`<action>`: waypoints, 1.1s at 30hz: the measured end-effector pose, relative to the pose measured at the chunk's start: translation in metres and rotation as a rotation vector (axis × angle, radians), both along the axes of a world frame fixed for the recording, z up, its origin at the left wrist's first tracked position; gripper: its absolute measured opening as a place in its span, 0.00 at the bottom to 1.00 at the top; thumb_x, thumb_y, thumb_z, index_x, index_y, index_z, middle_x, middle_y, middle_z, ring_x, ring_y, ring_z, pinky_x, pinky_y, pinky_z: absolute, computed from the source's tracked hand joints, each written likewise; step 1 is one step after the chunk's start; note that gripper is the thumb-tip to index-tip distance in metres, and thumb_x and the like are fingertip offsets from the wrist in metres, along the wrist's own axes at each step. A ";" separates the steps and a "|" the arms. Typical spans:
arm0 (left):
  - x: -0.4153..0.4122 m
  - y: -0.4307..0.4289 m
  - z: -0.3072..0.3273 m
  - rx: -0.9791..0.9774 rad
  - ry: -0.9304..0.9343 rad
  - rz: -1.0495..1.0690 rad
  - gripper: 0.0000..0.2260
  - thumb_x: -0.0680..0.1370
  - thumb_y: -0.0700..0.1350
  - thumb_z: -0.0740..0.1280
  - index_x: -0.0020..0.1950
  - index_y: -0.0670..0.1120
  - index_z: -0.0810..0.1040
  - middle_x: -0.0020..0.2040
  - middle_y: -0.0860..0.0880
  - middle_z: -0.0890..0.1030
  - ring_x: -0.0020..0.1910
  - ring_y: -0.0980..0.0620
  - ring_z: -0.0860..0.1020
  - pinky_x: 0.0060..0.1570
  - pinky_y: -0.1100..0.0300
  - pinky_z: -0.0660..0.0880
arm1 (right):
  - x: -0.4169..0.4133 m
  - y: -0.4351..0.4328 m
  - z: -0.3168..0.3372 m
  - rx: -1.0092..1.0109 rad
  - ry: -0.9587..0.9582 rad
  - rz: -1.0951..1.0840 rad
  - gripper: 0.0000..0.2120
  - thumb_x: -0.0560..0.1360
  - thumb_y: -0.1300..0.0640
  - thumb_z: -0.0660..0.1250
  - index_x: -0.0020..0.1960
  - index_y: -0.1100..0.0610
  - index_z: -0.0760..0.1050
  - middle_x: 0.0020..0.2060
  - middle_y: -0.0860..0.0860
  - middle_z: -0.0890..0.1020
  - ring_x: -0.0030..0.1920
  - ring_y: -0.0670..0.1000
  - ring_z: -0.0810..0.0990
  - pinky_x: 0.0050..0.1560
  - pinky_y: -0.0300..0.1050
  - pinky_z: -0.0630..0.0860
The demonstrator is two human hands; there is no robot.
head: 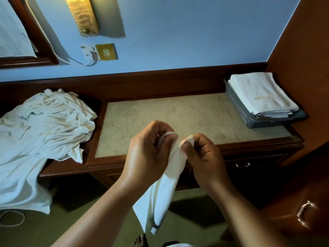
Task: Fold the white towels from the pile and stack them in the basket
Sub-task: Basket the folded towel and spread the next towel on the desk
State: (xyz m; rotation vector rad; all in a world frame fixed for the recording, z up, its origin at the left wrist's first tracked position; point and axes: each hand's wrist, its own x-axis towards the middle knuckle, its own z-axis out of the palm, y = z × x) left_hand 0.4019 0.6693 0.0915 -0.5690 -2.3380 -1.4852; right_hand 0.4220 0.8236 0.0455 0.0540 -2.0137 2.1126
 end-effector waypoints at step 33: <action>-0.072 -0.079 -0.054 0.022 -0.523 0.512 0.13 0.76 0.52 0.74 0.39 0.46 0.76 0.34 0.46 0.81 0.32 0.48 0.79 0.29 0.53 0.77 | -0.010 0.049 -0.027 -0.034 -0.486 0.148 0.05 0.74 0.55 0.72 0.46 0.55 0.85 0.45 0.55 0.86 0.49 0.54 0.85 0.55 0.55 0.81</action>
